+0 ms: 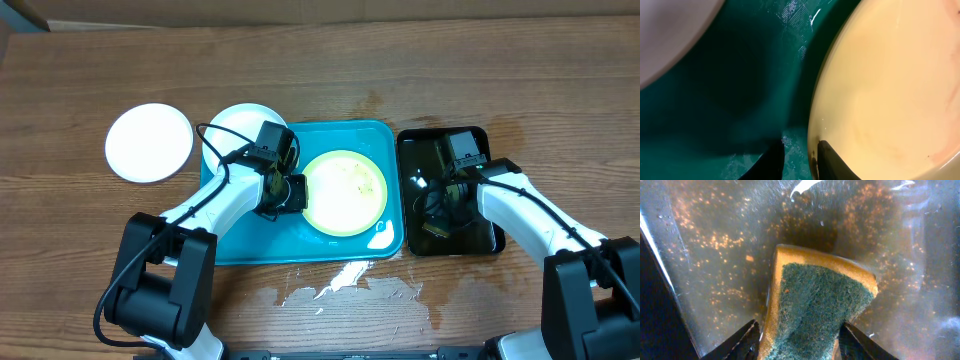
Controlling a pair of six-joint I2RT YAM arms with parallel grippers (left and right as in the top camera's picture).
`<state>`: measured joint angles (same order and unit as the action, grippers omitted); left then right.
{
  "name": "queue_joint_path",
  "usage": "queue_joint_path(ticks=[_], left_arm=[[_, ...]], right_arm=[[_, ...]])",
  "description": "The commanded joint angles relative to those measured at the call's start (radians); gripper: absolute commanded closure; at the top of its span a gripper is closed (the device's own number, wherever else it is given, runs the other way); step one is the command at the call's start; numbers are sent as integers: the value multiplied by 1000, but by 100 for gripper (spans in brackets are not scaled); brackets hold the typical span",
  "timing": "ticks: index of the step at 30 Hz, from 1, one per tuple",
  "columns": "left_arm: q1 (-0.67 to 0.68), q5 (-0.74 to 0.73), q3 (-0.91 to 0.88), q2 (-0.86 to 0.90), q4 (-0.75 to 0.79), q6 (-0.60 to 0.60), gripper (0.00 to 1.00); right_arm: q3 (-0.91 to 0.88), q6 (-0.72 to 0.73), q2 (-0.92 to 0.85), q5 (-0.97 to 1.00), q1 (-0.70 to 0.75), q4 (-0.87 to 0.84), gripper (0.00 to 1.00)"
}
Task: Clean dirty plates on tray and stack at the side
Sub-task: 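Rub the sponge in the black tray with the right gripper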
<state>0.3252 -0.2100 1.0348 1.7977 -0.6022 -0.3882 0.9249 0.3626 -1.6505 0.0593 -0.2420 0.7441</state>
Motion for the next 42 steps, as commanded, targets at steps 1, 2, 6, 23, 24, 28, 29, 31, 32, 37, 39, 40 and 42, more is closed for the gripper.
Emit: queue_joint_path(ticks=[1, 2, 6, 23, 24, 28, 29, 31, 32, 37, 39, 40, 42], left_arm=[[-4, -5, 4, 16, -1, 18, 75], [-4, -5, 4, 16, -2, 18, 75], [-4, -5, 4, 16, -3, 19, 75], [-4, -5, 4, 16, -1, 18, 74], [-4, -5, 4, 16, -1, 18, 74], [-4, -5, 4, 16, -1, 18, 74], [-4, -5, 4, 16, -1, 18, 75], [-4, -5, 4, 16, -1, 18, 74], [-4, -5, 4, 16, -1, 18, 74], [-4, -5, 4, 16, -1, 19, 72], [-4, -5, 4, 16, -1, 18, 71], [-4, -5, 4, 16, -2, 18, 72], [-4, -5, 4, 16, -2, 19, 72]], right_arm=[[10, 1, -1, 19, 1, -5, 47], [10, 2, -1, 30, 1, -5, 46], [10, 2, -1, 36, 1, -18, 46], [46, -180, 23, -68, 1, -41, 36], [45, -164, 23, -68, 1, -32, 36], [44, -119, 21, -67, 1, -5, 35], [44, -119, 21, -57, 1, -2, 35], [43, -104, 21, -32, 1, 1, 35], [43, -95, 21, -23, 1, 4, 35], [48, -100, 24, -23, 1, -16, 33], [64, -100, 29, -23, 1, -9, 32], [74, -100, 34, -23, 1, -2, 31], [96, -100, 48, -23, 1, 14, 29]])
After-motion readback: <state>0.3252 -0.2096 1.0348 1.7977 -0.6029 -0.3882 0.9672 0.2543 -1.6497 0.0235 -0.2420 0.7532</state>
